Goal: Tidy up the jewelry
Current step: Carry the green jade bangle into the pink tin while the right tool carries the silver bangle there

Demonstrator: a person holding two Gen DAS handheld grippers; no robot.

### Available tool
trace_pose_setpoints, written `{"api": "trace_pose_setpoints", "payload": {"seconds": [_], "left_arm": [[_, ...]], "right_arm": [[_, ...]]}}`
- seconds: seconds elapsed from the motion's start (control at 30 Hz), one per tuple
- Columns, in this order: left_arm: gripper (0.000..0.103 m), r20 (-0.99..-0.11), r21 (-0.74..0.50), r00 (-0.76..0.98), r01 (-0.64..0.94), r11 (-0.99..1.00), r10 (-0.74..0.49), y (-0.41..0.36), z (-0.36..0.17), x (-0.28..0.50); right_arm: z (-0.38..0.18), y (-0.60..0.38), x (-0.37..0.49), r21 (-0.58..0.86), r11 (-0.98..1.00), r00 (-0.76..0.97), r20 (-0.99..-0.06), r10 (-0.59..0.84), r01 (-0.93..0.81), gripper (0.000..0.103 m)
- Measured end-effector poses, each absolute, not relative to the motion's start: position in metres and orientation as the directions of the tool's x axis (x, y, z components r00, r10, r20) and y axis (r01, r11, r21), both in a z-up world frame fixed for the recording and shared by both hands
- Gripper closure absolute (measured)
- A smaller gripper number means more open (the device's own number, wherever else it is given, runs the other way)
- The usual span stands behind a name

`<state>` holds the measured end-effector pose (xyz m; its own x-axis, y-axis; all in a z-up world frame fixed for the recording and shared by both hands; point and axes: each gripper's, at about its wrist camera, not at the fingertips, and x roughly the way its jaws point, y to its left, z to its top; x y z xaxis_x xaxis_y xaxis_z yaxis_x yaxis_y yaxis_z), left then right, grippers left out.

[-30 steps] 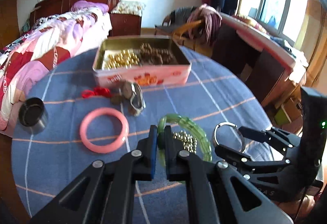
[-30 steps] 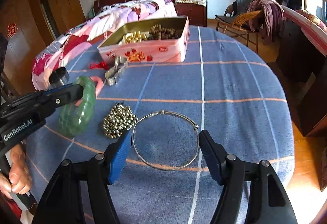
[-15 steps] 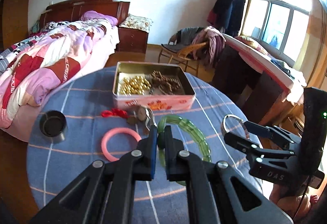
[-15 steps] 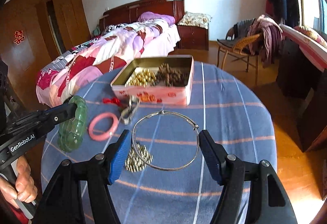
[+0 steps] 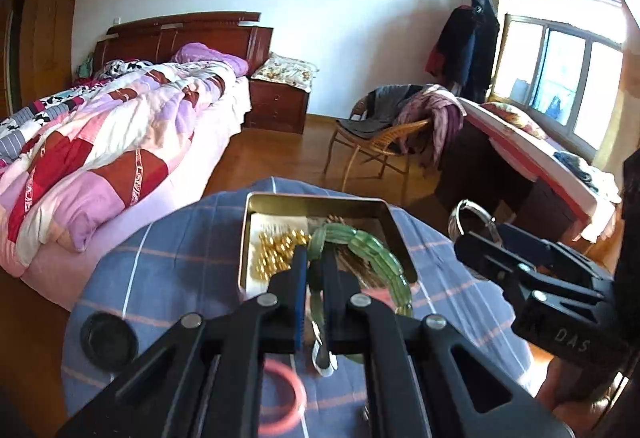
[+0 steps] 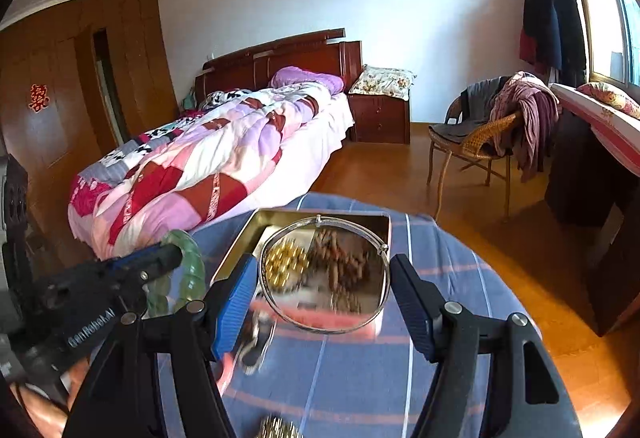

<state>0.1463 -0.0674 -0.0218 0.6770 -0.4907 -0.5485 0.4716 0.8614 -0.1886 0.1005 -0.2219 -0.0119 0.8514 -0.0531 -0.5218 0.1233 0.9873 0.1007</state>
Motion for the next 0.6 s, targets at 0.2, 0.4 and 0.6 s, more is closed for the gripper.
{"api": "trace_pose_setpoints", "payload": {"seconds": [0.2,0.4,0.6], "left_arm": [[0.096,-0.583,-0.204,0.659,0.448,0.87,-0.476,-0.086,-0.04,0.189],[0.096,-0.628,-0.172,0.646,0.428,0.887,-0.433,-0.099,-0.058,0.214],[0.096,-0.685,-0.147,0.619,0.398,0.906,-0.384,-0.11,-0.077,0.229]], "right_arm": [[-0.034,-0.233,0.152,0.135,0.98,0.827,-0.56,-0.047,0.147,0.035],[-0.06,-0.242,0.187,0.116,0.977,0.797,-0.6,-0.072,0.176,0.035],[-0.078,-0.248,0.207,0.103,0.976,0.781,-0.618,-0.088,0.192,0.035]]}}
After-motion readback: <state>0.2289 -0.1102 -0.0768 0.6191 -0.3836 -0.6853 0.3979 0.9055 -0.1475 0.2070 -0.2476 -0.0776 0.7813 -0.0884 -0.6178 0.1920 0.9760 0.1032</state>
